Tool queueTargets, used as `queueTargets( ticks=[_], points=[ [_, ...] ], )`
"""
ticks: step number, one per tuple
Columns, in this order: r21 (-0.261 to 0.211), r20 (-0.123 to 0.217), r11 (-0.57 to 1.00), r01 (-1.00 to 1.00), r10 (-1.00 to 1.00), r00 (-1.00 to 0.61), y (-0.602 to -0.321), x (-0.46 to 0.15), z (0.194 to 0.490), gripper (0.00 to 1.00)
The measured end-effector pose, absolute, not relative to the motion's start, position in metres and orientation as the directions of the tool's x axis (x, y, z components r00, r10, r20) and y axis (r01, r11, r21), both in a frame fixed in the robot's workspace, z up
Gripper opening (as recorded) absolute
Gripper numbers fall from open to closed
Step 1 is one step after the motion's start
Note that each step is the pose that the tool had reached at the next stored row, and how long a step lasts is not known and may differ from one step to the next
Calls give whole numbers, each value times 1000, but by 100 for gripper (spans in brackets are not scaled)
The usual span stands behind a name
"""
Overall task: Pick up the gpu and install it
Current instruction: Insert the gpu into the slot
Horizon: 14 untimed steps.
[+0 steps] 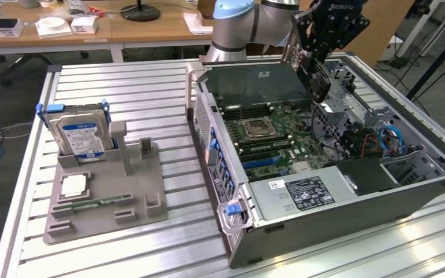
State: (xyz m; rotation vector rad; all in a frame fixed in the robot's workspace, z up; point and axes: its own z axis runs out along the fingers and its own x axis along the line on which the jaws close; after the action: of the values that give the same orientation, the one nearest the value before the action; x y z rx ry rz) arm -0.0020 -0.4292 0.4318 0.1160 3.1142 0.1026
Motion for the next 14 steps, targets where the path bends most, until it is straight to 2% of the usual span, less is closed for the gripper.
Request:
queueTargets(
  ticks=[6,14],
  points=[
    [67,-21,995,72,73,-997,-429,-2,432,26],
    [66,-21,997,-50,-49,-999,-429,-2,431,26]
  ],
)
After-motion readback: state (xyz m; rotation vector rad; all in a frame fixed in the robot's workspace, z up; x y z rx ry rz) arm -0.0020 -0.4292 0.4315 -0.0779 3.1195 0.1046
